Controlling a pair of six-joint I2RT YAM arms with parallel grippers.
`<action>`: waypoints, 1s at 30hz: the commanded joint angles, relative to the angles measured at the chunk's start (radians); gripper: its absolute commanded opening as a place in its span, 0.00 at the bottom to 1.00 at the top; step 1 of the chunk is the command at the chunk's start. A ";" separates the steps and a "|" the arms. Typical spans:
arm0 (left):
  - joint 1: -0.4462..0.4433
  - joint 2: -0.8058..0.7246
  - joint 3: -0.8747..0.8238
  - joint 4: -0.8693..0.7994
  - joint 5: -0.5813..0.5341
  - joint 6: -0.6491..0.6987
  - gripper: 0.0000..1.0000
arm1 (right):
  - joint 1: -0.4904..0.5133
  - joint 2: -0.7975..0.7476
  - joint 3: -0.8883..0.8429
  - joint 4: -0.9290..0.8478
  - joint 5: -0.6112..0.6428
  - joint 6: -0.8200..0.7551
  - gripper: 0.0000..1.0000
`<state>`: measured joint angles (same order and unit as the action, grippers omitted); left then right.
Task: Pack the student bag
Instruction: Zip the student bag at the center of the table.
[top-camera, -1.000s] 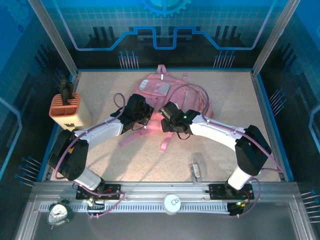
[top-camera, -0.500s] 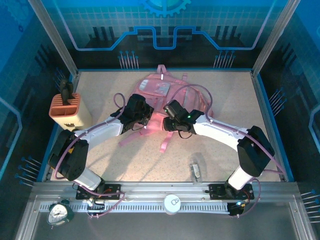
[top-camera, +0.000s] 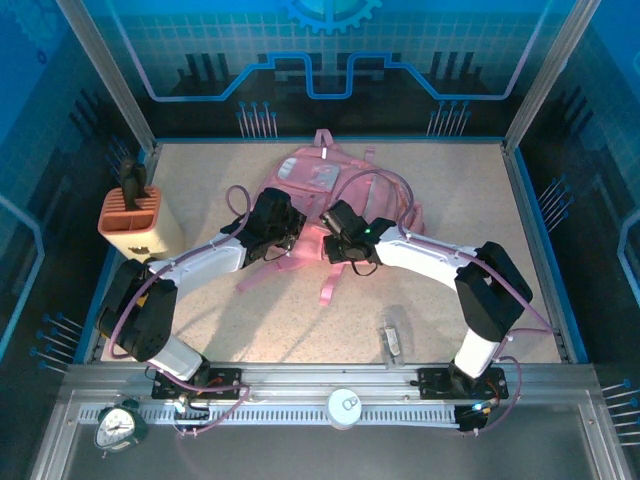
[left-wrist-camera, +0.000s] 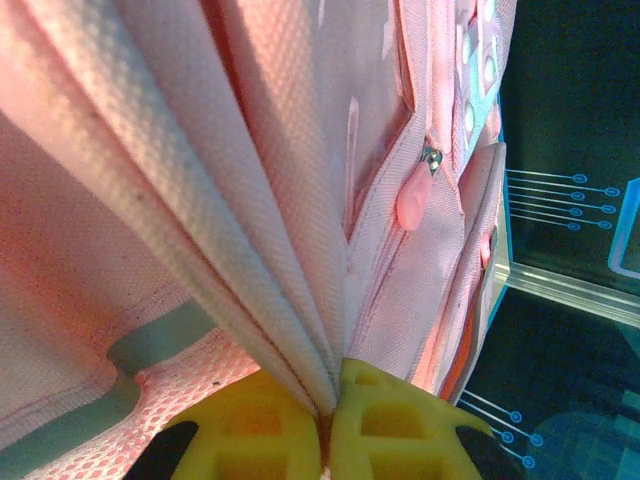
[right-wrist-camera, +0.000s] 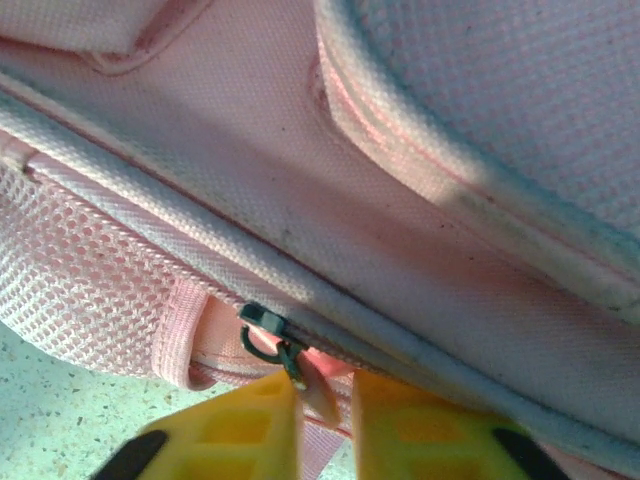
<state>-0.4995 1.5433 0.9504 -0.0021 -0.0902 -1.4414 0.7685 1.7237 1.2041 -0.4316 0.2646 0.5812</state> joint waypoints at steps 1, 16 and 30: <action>-0.003 -0.062 0.011 0.027 -0.008 0.035 0.00 | -0.007 -0.024 0.005 0.039 0.034 -0.021 0.12; 0.036 -0.085 -0.017 0.020 -0.019 0.049 0.00 | -0.012 -0.103 -0.133 0.003 0.077 -0.105 0.00; 0.069 -0.077 -0.039 0.042 0.017 0.048 0.00 | -0.067 -0.268 -0.271 0.049 -0.026 -0.221 0.00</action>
<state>-0.4534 1.5059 0.9112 -0.0025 -0.0479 -1.4189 0.7231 1.4933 0.9485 -0.3847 0.2756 0.4068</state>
